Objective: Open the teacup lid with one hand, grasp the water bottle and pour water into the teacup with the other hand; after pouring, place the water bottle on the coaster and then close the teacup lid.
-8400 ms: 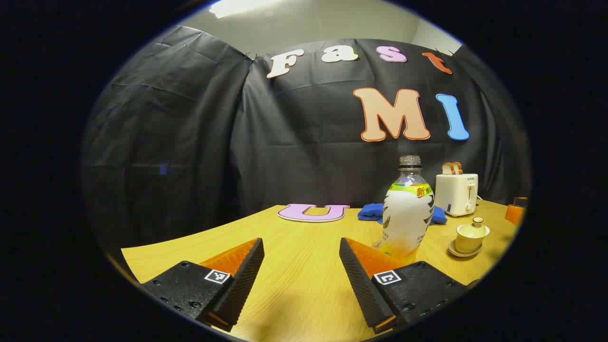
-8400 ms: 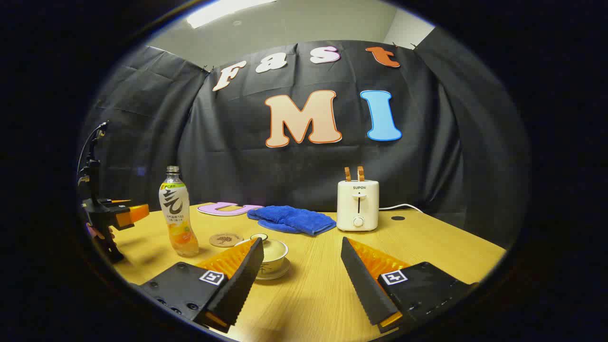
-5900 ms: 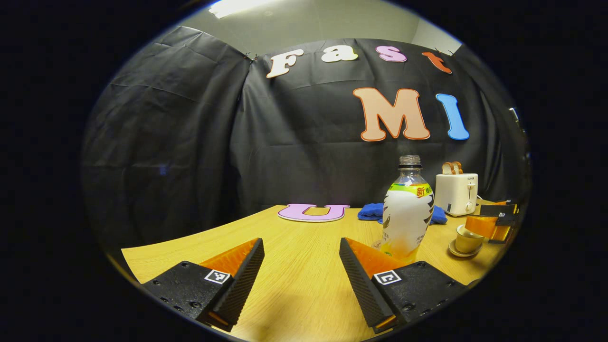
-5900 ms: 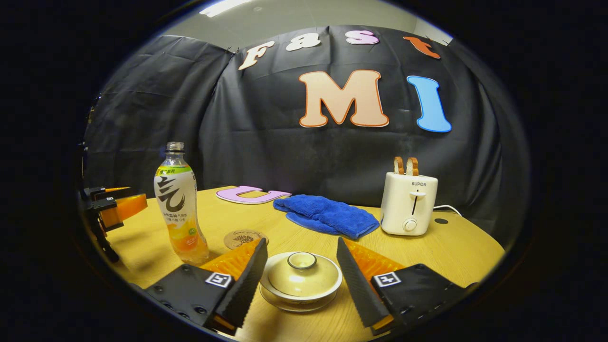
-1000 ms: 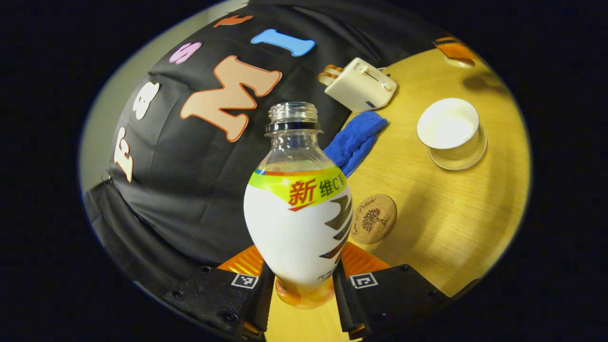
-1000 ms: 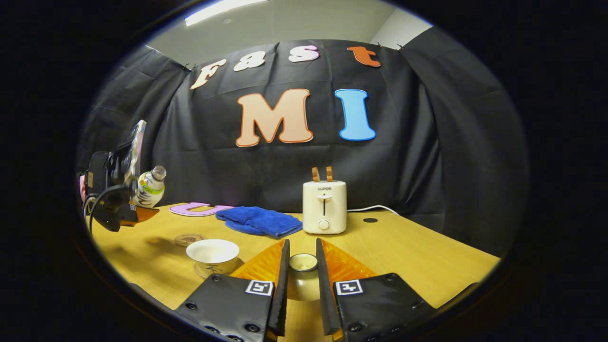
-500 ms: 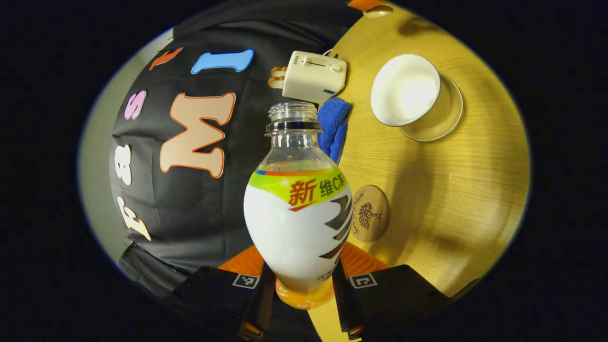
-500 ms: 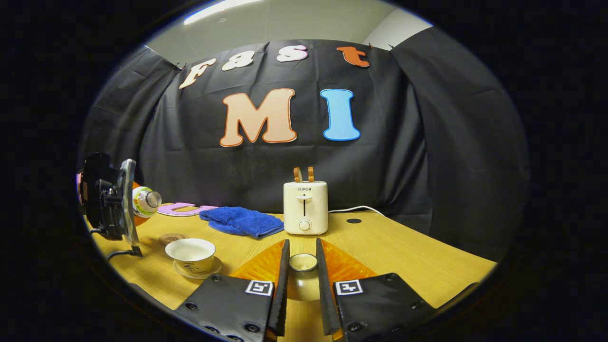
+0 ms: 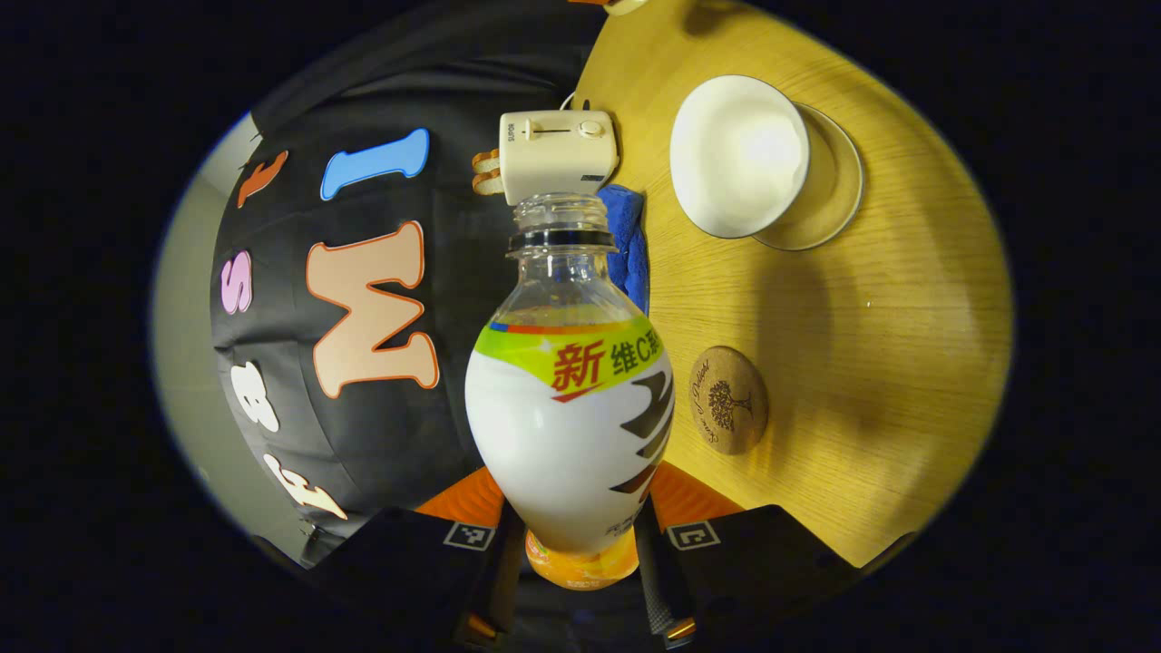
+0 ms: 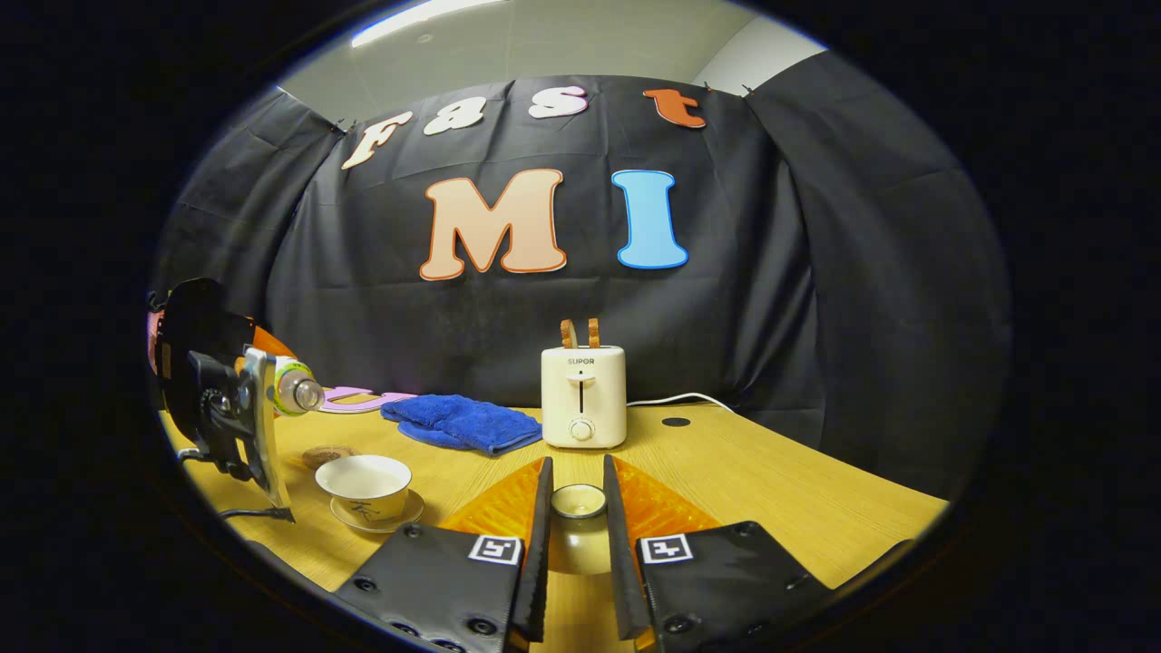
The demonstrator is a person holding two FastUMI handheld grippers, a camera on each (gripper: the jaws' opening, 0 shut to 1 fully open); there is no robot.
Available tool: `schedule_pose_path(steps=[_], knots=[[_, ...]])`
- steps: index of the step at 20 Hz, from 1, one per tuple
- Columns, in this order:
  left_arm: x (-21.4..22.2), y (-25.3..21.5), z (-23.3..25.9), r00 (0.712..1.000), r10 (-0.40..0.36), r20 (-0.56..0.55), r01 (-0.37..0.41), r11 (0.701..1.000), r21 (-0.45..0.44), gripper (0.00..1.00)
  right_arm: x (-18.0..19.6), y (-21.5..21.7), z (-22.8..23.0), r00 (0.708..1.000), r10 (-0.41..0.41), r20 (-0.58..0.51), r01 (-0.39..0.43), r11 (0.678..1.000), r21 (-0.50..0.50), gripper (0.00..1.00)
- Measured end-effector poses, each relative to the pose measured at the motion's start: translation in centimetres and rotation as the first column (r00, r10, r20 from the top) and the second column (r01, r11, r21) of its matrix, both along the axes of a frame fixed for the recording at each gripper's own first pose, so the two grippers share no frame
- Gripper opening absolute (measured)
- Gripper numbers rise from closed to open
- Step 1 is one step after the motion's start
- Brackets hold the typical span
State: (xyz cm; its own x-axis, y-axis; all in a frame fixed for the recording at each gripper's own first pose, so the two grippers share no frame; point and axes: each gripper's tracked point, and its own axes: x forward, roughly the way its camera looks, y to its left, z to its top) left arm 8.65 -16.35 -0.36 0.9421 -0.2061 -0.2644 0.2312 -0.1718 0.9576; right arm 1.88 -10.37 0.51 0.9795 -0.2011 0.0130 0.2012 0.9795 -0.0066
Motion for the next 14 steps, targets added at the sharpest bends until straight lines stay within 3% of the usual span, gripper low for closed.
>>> schedule_pose_path(steps=[3, 14], knots=[[-0.03, 0.04, 0.22, 1.000, -0.020, 0.020, 0.018, 0.997, 0.075, 0.53, -0.06, 0.00, -0.03, 1.000, 0.000, 0.000, 0.000, 1.000, 0.000, 0.33], [0.00, -0.21, 0.51, 0.999, -0.043, 0.032, 0.036, 0.979, 0.199, 0.54, -0.04, -0.04, -0.05, 1.000, 0.000, 0.001, 0.000, 1.000, 0.000, 0.33]])
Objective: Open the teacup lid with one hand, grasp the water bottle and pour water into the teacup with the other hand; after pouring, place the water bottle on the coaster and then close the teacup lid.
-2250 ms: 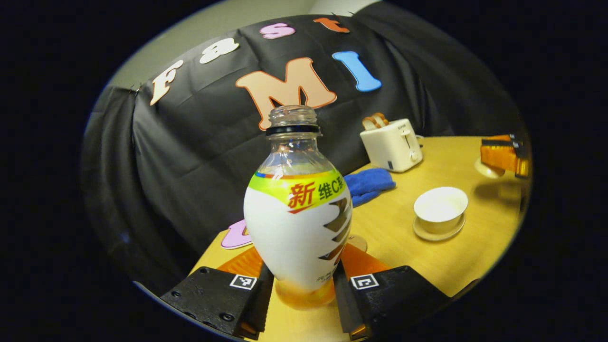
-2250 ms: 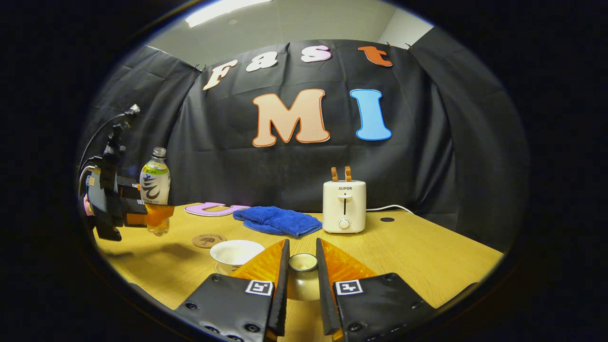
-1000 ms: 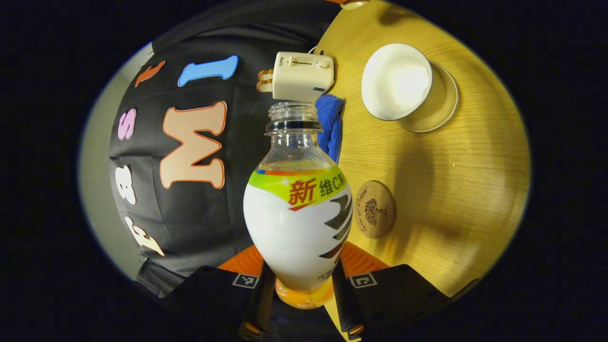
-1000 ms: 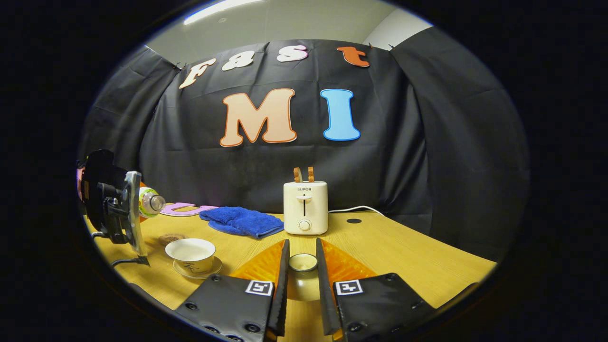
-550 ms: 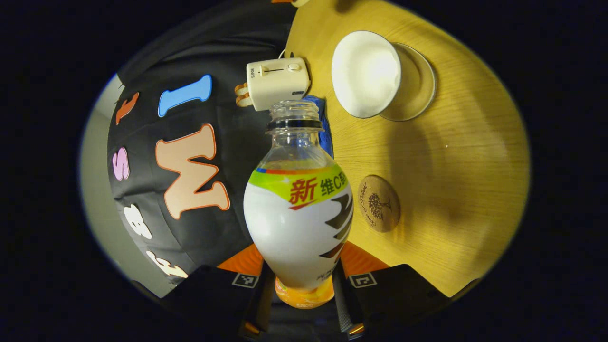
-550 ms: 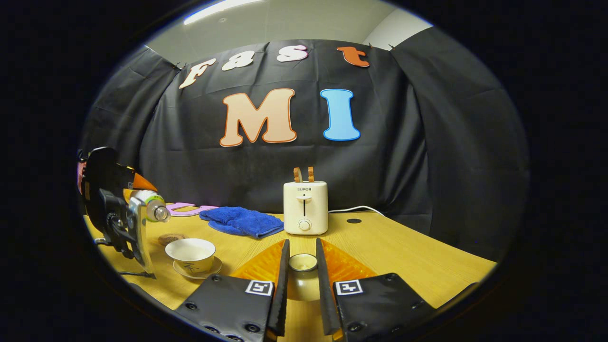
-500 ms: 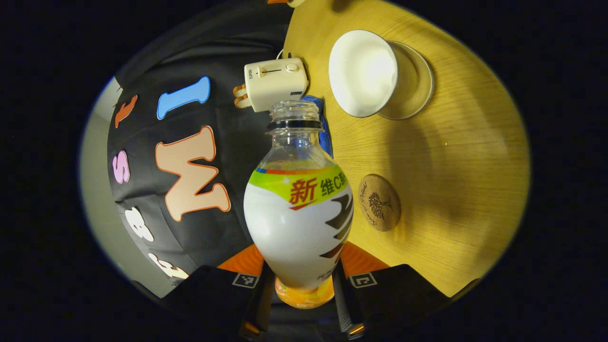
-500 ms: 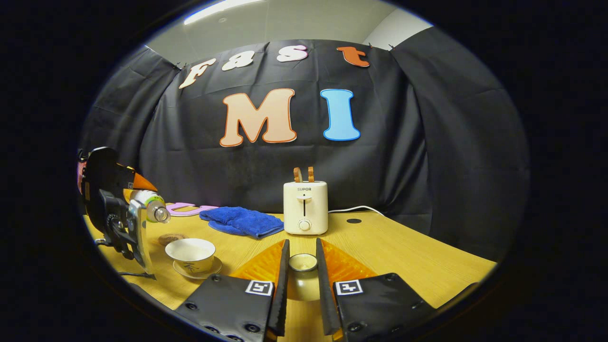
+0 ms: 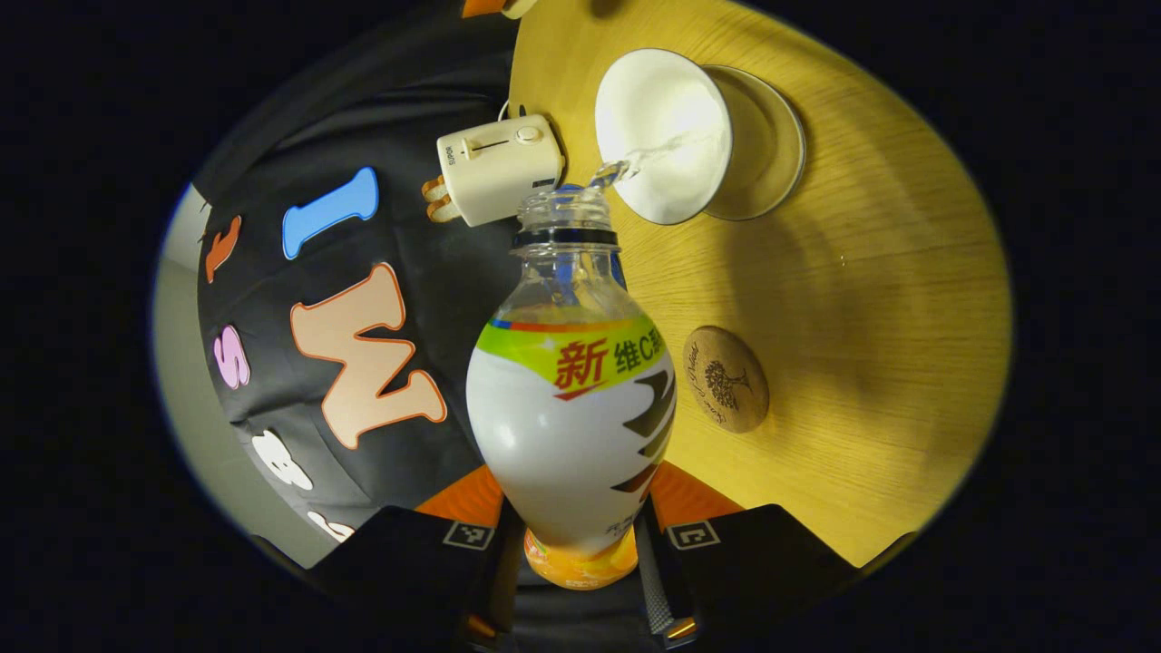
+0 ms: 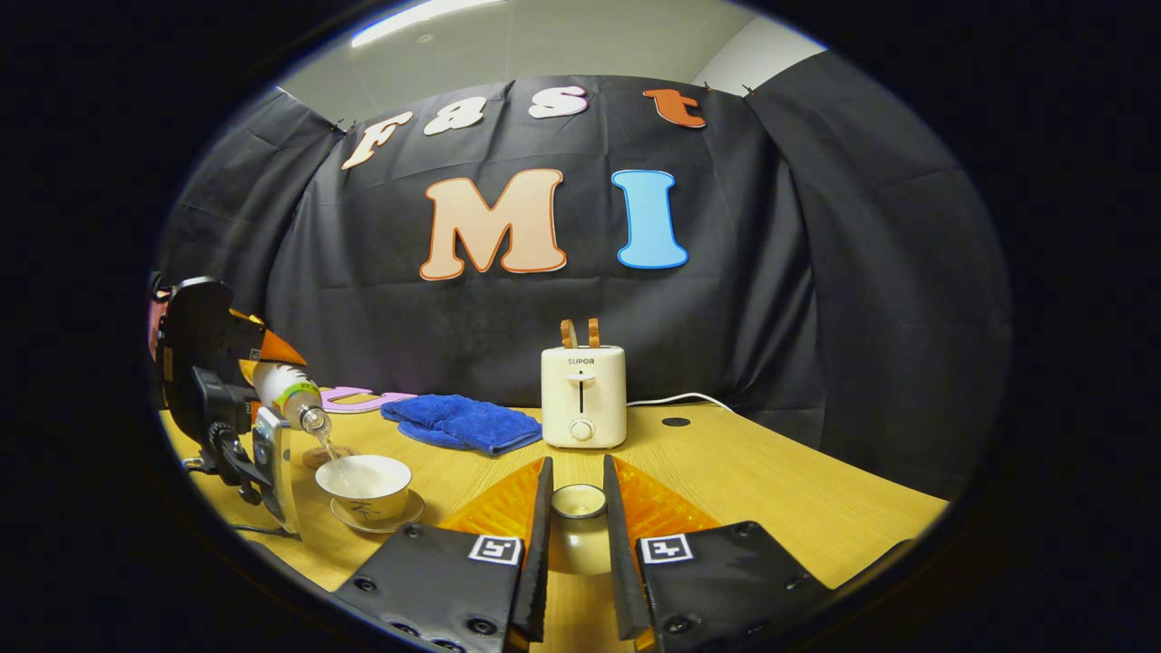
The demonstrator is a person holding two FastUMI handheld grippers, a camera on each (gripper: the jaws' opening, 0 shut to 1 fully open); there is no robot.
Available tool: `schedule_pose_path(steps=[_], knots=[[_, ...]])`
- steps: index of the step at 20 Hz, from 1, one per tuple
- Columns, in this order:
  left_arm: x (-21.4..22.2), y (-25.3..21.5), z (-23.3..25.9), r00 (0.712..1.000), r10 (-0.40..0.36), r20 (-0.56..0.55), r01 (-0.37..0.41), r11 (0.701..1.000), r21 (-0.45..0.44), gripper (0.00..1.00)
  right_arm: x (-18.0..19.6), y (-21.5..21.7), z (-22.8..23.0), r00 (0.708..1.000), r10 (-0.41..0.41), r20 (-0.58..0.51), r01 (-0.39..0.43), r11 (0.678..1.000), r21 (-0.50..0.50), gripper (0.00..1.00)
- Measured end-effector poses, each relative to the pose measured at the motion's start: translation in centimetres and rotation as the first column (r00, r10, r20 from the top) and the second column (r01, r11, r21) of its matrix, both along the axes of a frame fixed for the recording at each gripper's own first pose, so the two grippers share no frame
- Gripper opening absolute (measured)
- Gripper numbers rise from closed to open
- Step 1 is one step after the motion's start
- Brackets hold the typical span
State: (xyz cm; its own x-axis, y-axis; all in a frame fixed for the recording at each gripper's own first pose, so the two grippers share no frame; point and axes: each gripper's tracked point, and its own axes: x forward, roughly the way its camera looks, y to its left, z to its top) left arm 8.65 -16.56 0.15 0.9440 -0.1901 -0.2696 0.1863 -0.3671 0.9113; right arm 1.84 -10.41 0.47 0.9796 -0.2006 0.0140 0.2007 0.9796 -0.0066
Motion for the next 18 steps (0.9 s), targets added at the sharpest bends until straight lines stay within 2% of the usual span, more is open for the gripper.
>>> schedule_pose_path(steps=[9, 18], knots=[[0.1, -1.2, 2.5, 0.996, -0.061, 0.058, 0.051, 0.986, 0.157, 0.54, 0.0, 0.0, 0.0, 1.000, 0.000, 0.000, 0.000, 1.000, 0.000, 0.33], [0.7, -2.3, 7.4, 0.988, -0.093, 0.124, 0.058, 0.965, 0.255, 0.53, 0.0, 0.0, -0.1, 1.000, 0.001, -0.002, -0.001, 1.000, 0.000, 0.33]])
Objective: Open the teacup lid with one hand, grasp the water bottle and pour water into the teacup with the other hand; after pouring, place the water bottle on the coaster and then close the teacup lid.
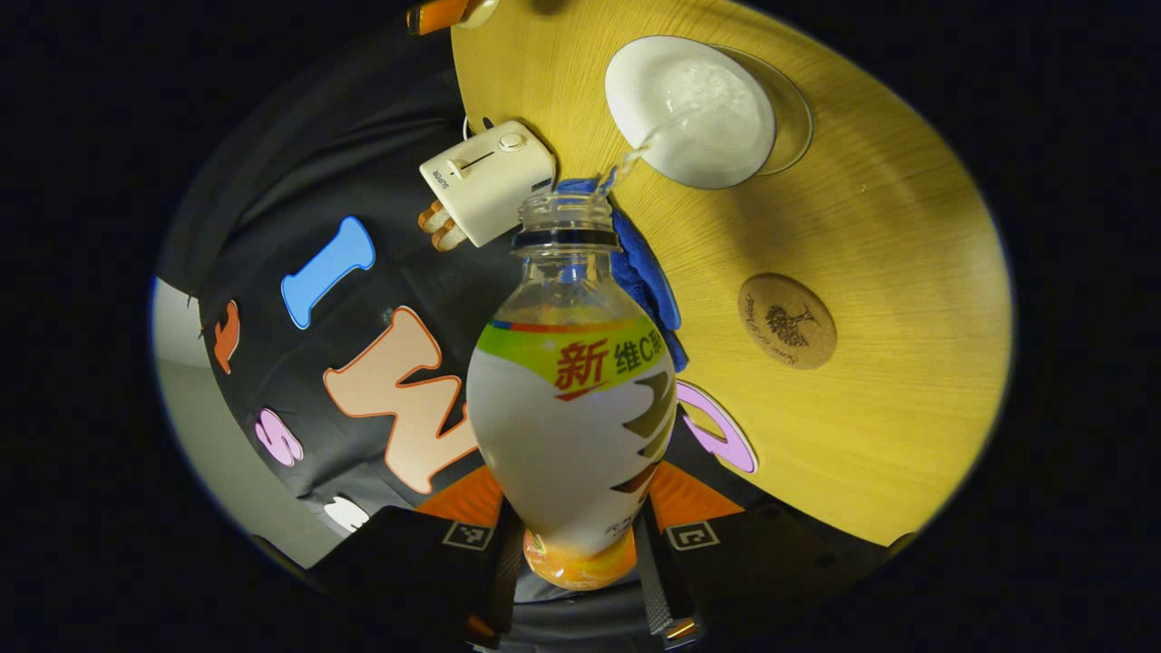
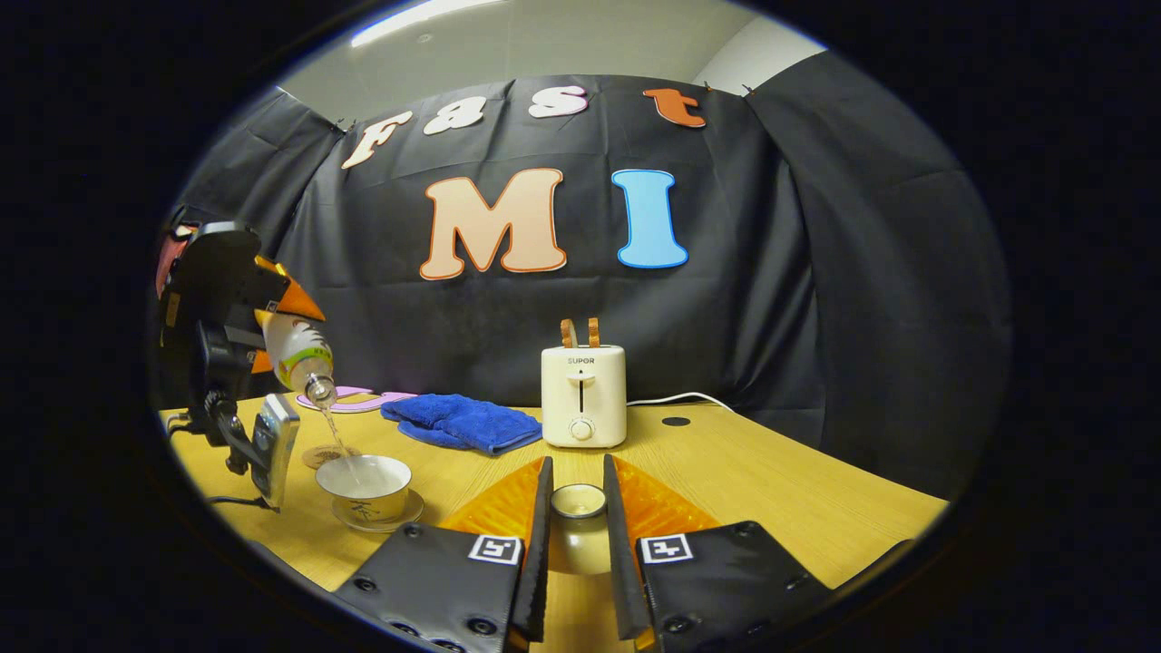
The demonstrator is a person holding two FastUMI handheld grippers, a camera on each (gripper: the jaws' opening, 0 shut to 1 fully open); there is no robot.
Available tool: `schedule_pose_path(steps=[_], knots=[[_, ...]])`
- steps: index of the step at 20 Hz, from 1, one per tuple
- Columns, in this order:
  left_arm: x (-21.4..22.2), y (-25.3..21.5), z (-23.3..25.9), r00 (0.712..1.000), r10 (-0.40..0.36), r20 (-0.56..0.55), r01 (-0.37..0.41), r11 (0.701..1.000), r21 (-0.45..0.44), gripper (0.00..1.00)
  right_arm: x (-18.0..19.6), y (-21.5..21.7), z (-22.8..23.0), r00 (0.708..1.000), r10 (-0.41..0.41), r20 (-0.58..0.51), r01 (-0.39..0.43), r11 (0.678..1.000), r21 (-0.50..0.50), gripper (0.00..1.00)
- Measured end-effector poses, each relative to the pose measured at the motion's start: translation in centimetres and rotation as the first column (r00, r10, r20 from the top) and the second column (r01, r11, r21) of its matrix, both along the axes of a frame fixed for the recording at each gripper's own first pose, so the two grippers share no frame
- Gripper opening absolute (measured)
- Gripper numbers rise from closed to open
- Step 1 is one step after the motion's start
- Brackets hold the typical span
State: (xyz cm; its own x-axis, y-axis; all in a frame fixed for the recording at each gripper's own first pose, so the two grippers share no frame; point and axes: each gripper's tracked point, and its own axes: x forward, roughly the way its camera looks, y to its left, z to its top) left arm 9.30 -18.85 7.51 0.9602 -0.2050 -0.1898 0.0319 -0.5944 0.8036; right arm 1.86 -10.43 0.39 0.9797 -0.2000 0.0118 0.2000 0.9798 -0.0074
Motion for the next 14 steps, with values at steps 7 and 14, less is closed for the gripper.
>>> schedule_pose_path(steps=[7, 14], knots=[[-0.05, -0.68, 0.43, 0.999, -0.017, 0.030, 0.015, 0.999, 0.046, 0.54, -0.05, 0.05, 0.04, 1.000, 0.000, -0.001, 0.000, 1.000, 0.000, 0.33], [-0.14, -1.06, -0.23, 0.999, -0.036, 0.035, 0.034, 0.996, 0.077, 0.54, -0.07, 0.05, 0.07, 1.000, -0.001, -0.002, 0.001, 1.000, 0.000, 0.34]])
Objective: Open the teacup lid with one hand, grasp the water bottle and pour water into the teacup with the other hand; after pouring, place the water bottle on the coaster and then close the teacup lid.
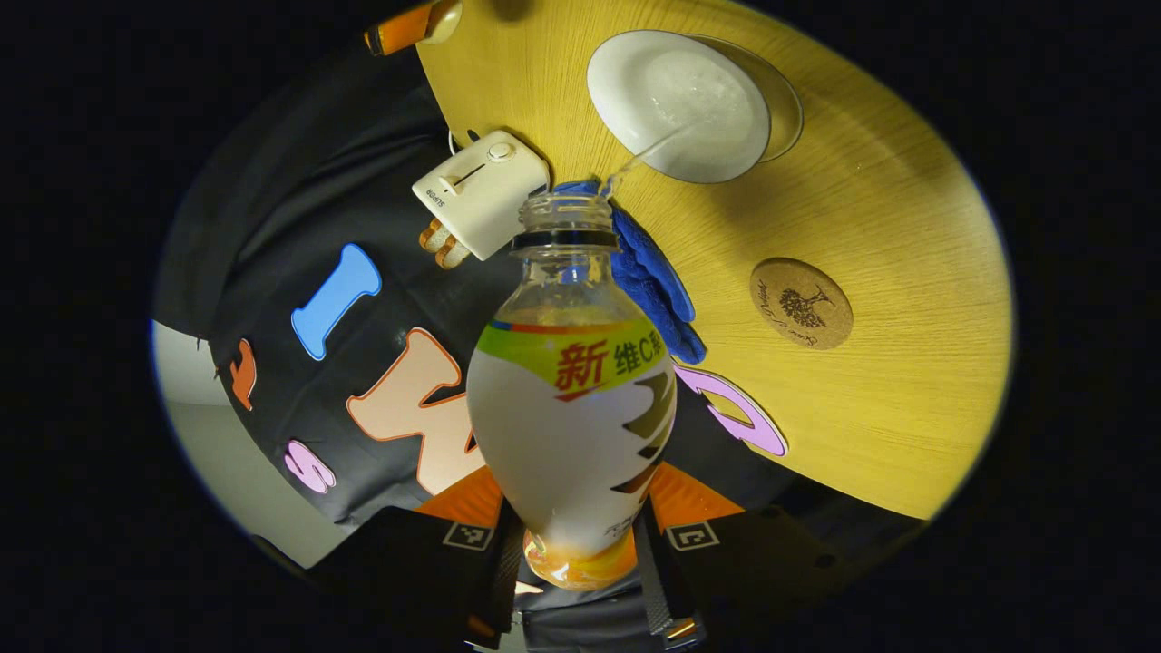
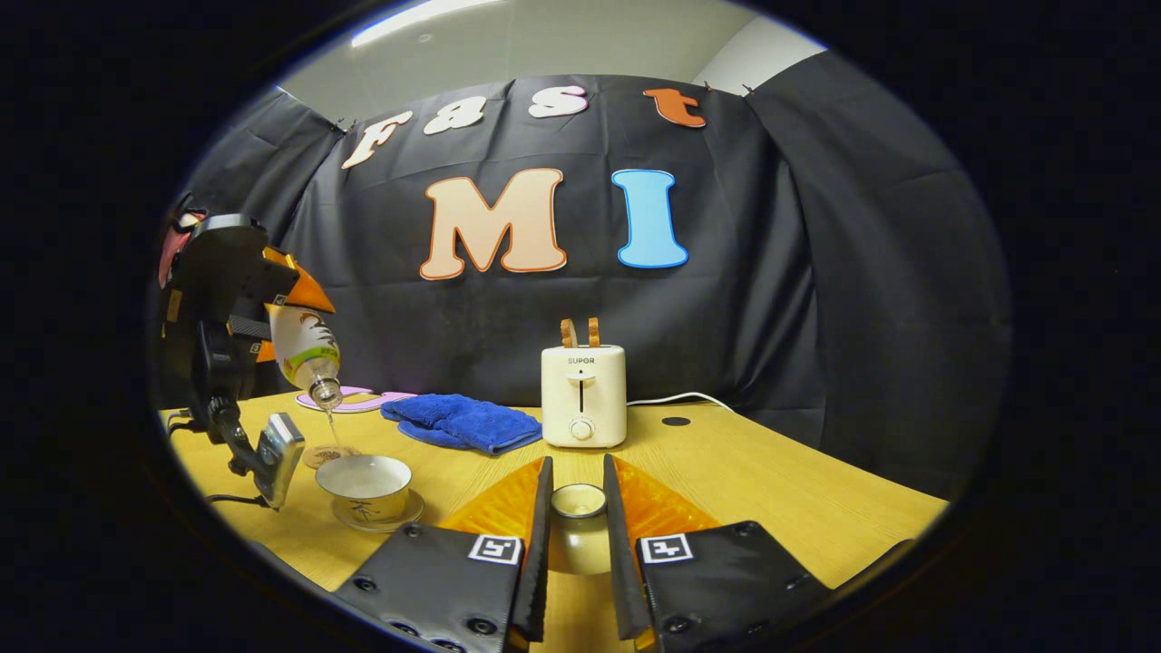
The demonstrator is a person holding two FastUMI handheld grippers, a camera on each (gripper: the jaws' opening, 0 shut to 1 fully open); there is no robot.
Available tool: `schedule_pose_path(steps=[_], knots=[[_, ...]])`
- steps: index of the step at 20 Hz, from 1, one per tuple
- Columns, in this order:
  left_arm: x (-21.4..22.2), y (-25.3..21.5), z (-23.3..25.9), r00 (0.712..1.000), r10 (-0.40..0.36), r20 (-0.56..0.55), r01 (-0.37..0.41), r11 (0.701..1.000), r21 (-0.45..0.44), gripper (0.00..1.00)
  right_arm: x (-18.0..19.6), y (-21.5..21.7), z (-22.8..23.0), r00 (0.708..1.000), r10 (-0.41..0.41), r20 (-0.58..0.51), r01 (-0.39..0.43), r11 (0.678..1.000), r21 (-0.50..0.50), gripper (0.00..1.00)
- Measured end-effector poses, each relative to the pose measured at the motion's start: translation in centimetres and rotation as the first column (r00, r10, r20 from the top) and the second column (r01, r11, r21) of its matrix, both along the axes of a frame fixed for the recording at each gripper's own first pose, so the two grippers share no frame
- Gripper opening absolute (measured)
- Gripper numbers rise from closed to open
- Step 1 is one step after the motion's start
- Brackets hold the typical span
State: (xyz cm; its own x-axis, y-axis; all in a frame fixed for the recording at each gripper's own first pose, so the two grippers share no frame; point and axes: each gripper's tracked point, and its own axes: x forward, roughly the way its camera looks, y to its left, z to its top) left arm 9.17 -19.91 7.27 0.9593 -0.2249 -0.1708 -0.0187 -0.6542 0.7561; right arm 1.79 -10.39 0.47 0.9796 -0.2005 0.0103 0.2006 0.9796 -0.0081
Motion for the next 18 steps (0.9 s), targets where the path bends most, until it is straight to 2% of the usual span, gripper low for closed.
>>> schedule_pose_path(steps=[3, 6, 10, 12, 15, 17, 18], knots=[[0.1, 0.4, -1.5, 0.999, 0.012, -0.051, -0.015, 0.998, -0.058, 0.53, 0.0, 0.0, 0.0, 1.000, 0.000, 0.001, 0.000, 1.000, 0.000, 0.34], [0.3, 1.2, -3.7, 0.991, 0.032, -0.128, -0.053, 0.985, -0.164, 0.53, 0.0, 0.0, 0.0, 1.000, 0.000, 0.002, 0.000, 1.000, 0.000, 0.33], [0.1, 1.9, -6.6, 0.966, 0.040, -0.256, -0.128, 0.932, -0.338, 0.53, 0.0, 0.0, 0.0, 1.000, 0.000, 0.000, 0.000, 1.000, 0.000, 0.33], [-0.3, 1.9, -7.6, 0.949, 0.031, -0.314, -0.167, 0.893, -0.418, 0.53, 0.0, 0.0, 0.0, 1.000, 0.000, 0.000, 0.000, 1.000, 0.001, 0.33], [-1.1, 1.0, -7.9, 0.928, -0.032, -0.372, -0.189, 0.820, -0.541, 0.53, 0.0, 0.0, 0.0, 1.000, 0.000, 0.000, 0.000, 1.000, 0.000, 0.33], [-1.3, 0.4, -7.4, 0.919, -0.076, -0.387, -0.203, 0.751, -0.628, 0.53, 0.0, 0.0, 0.0, 1.000, 0.000, 0.000, 0.000, 1.000, 0.001, 0.33], [-1.4, -0.1, -7.2, 0.909, -0.109, -0.403, -0.221, 0.694, -0.686, 0.53, 0.0, 0.0, 0.0, 1.000, 0.000, 0.000, 0.000, 1.000, 0.000, 0.33]])
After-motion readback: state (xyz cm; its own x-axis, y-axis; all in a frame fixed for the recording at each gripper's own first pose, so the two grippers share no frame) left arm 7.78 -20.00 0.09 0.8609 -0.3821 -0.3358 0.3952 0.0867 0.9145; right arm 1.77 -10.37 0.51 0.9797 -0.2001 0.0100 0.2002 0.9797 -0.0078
